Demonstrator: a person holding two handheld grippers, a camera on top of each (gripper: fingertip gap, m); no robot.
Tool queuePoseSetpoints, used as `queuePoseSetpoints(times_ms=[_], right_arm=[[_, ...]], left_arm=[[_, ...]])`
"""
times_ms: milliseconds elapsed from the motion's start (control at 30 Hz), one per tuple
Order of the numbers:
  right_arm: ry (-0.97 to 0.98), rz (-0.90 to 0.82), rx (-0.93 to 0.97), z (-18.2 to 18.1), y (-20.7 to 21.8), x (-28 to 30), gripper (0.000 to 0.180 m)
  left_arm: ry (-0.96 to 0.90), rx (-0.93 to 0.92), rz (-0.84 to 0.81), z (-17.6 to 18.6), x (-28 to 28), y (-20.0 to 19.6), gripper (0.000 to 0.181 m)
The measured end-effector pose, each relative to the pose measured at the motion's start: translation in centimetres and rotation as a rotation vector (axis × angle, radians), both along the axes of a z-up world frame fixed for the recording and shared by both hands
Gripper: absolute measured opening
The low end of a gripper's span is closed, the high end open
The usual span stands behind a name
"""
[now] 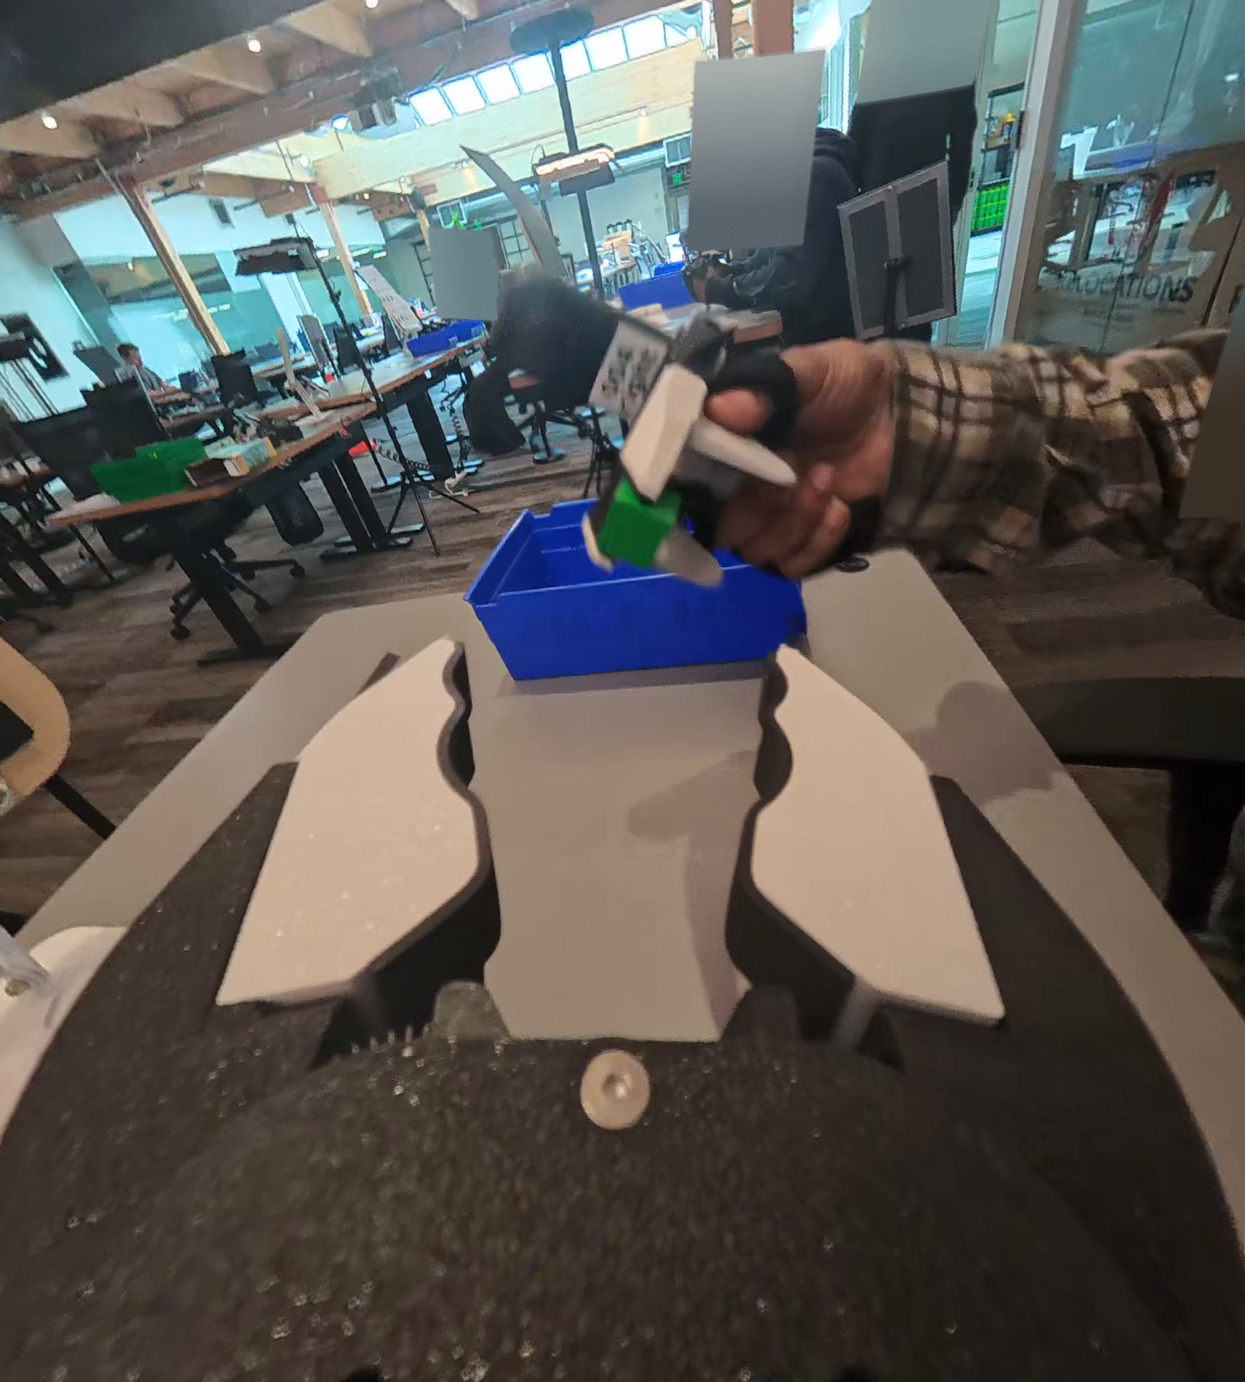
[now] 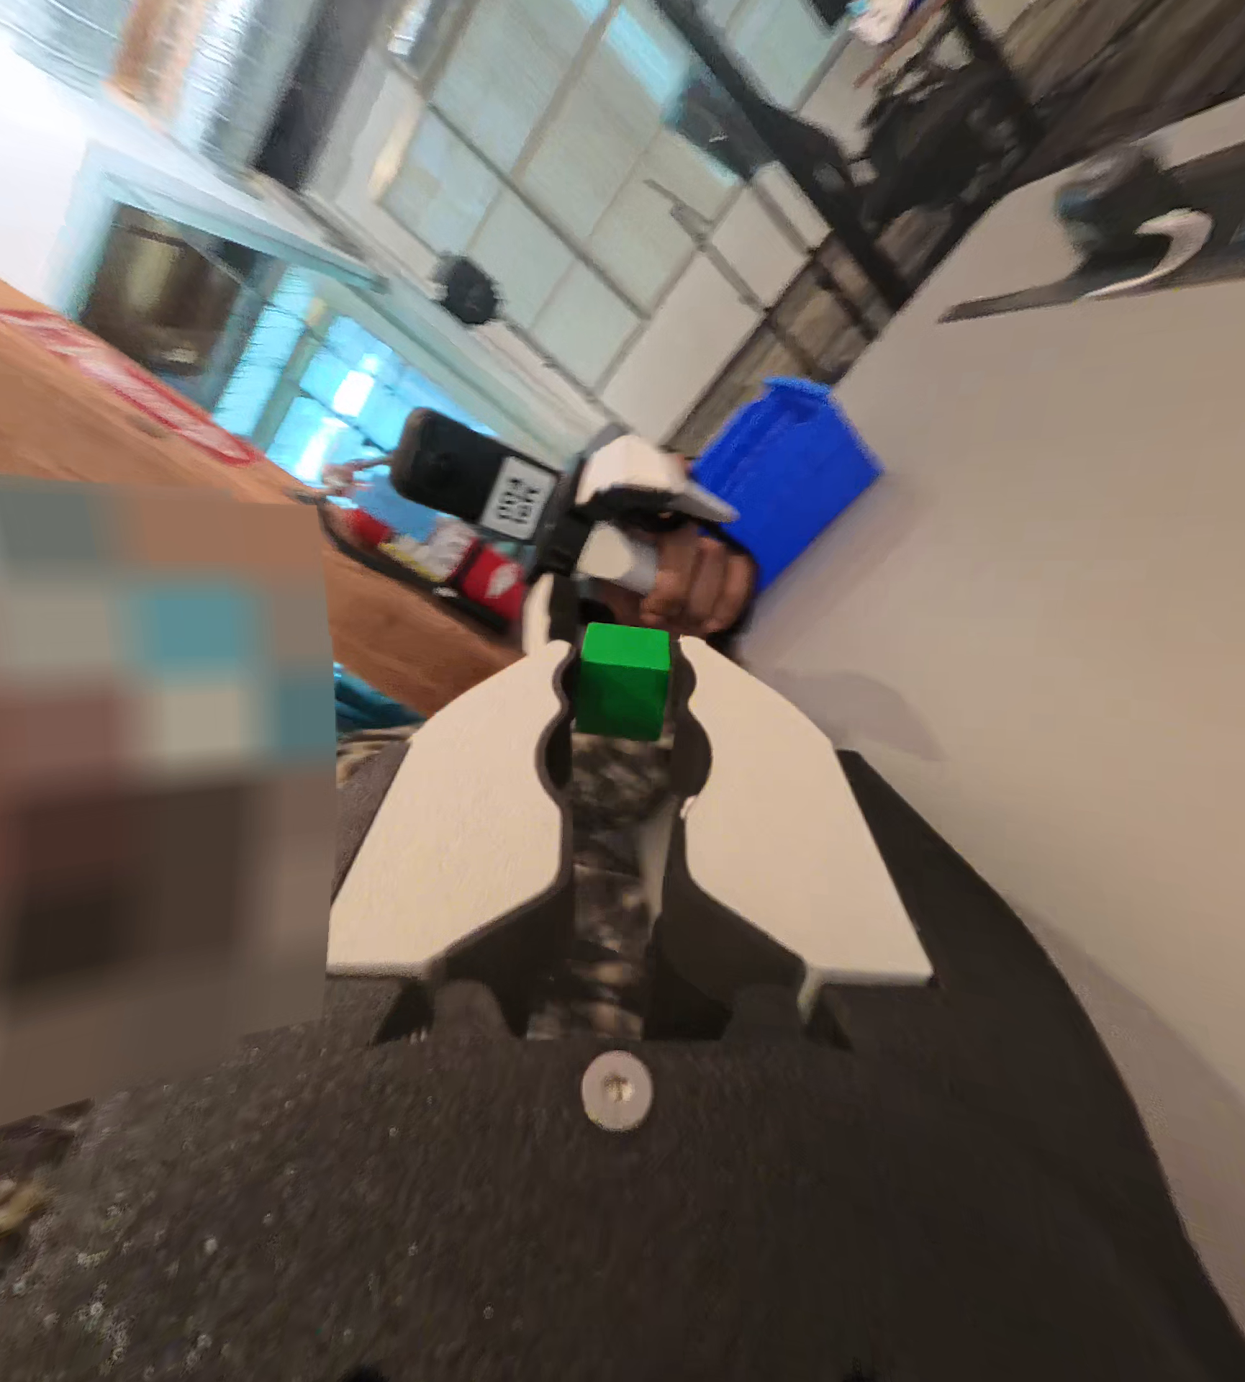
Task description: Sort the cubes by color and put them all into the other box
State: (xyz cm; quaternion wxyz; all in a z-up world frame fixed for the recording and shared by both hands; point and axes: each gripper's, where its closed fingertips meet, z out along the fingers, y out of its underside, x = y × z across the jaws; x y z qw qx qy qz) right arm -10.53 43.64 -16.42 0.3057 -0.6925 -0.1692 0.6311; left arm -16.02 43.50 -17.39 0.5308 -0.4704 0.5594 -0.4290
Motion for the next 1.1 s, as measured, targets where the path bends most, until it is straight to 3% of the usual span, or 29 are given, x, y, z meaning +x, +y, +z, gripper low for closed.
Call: queuePoseSetpoints(times_ms=[33, 133, 267, 433, 600, 800, 1100], right_arm=[[-0.091, -0.065, 0.032, 0.0, 0.7, 2.6, 0.022], [-0.499, -0.286, 0.114, -1.2, 3.2, 12.8, 0.022], [-0.878, -0.451, 0.016, -3.9, 4.8, 25.4, 0.022], [-1.196, -0.353, -0.108, -10.8, 5.5, 33.5, 0.023], [-1.441, 0.034, 0.091, -15.9, 6.6, 34.7, 0.023], [-1.555, 0.446, 0.398, -19.5, 7.9, 33.0, 0.023], [-1.527, 0.632, 0.438, -22.9, 8.1, 31.4, 0.023]], left_arm=[[0.009, -0.02, -0.003, -0.1, -0.1, 0.0, 0.076], [0.043, -0.086, -0.021, -0.6, -0.4, -0.2, 0.08], [0.108, -0.155, -0.042, -2.1, 0.0, -0.7, 0.078], [0.213, -0.145, 0.003, -4.0, 0.2, -1.4, 0.076], [0.326, -0.113, 0.061, -4.6, -0.6, -1.9, 0.073], [0.384, -0.075, 0.11, -4.7, -0.9, -2.1, 0.07], [0.418, -0.084, 0.131, -5.1, -1.2, -2.1, 0.07]])
